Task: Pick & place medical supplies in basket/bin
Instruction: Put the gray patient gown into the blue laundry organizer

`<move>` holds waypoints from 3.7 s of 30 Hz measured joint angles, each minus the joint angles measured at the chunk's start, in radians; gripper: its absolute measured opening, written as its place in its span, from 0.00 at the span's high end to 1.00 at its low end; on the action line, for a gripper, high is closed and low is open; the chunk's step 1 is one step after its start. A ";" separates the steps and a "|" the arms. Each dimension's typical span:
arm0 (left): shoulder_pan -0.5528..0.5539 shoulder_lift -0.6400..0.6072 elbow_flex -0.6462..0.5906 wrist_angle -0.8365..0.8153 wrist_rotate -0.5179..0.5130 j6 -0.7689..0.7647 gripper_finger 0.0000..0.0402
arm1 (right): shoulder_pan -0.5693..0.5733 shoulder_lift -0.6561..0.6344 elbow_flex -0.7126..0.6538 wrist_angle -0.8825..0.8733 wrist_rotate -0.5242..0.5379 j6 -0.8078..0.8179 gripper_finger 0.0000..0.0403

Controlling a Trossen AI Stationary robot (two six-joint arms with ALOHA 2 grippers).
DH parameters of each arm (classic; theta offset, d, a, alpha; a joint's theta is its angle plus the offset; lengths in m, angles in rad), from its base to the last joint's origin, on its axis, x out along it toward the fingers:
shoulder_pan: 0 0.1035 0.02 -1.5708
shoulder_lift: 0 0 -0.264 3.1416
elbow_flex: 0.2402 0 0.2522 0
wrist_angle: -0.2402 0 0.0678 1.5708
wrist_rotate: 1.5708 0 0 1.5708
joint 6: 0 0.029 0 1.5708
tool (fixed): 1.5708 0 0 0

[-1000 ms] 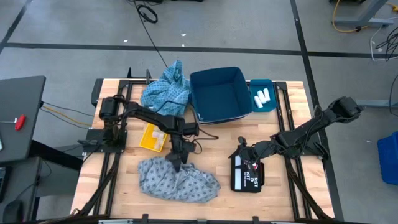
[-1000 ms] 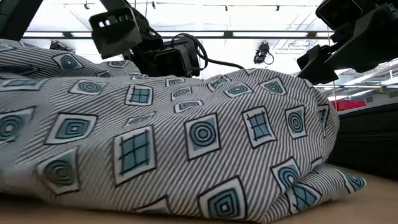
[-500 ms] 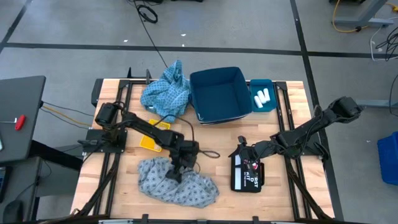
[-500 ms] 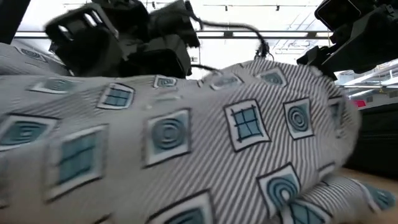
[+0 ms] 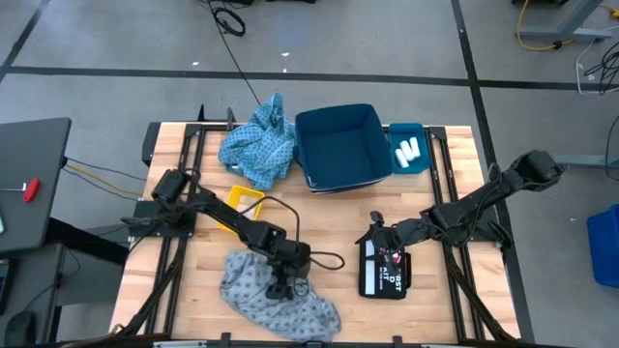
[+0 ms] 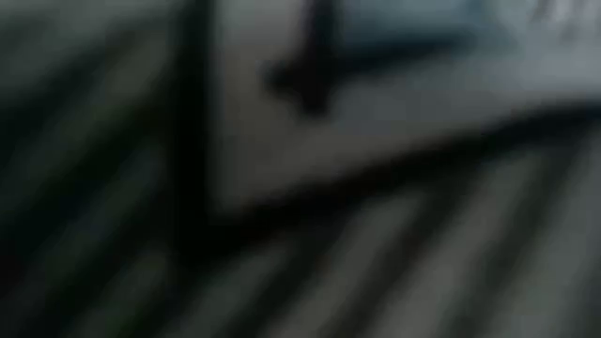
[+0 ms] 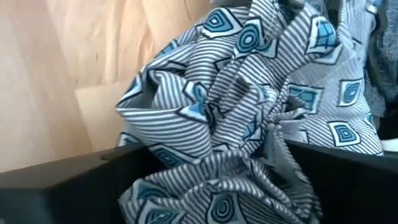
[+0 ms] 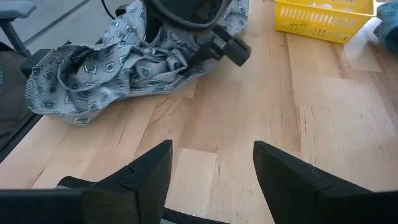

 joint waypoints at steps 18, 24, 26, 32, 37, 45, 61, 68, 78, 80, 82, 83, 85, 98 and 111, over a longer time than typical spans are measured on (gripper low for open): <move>-0.037 -0.160 0.027 -0.005 -0.106 -0.039 0.89 | 0.000 0.000 0.000 -0.011 0.000 0.001 0.42; -0.037 -0.323 0.025 -0.038 -0.245 -0.037 0.89 | 0.000 0.000 0.000 -0.010 -0.001 0.001 0.42; -0.037 -0.370 0.026 -0.026 -0.268 -0.037 0.89 | 0.000 0.000 0.000 -0.010 -0.001 0.001 0.42; -0.038 -0.477 0.026 -0.042 -0.367 -0.037 0.89 | 0.001 0.000 0.000 -0.011 -0.002 0.000 0.42; -0.007 -0.563 0.027 -0.069 -0.462 -0.040 0.89 | 0.002 0.000 0.000 -0.011 -0.004 0.000 0.42; 0.097 -0.700 0.028 -0.116 -0.556 0.038 0.89 | 0.002 0.000 0.000 -0.012 -0.011 0.000 0.42; 0.521 -0.695 0.031 0.170 -0.295 0.312 0.89 | 0.001 0.000 0.000 -0.011 -0.005 -0.010 0.42; 0.638 -0.573 0.030 0.387 -0.157 0.385 0.89 | 0.000 0.000 -0.001 -0.003 0.017 -0.018 0.42; 0.747 -0.385 0.197 0.533 -0.056 0.474 0.89 | 0.000 0.000 -0.001 0.013 0.068 -0.019 0.42; 0.757 -0.342 0.231 0.566 -0.058 0.511 0.89 | 0.000 0.000 -0.001 0.013 0.075 -0.019 0.42; 0.766 -0.292 0.261 0.595 -0.057 0.523 0.89 | 0.000 0.000 -0.001 0.014 0.077 -0.019 0.42; 0.772 -0.270 0.274 0.605 -0.051 0.523 0.89 | 0.000 0.000 -0.001 0.015 0.077 -0.019 0.42; 0.787 -0.231 0.295 0.599 -0.016 0.497 0.89 | 0.000 0.000 -0.001 0.019 0.077 -0.012 0.42; 0.842 -0.134 0.297 0.325 -0.068 0.501 0.89 | 0.000 0.000 -0.001 0.019 0.077 -0.009 0.42; 0.853 -0.133 0.298 0.240 -0.006 0.461 0.54 | 0.000 0.000 -0.001 0.019 0.077 -0.006 0.42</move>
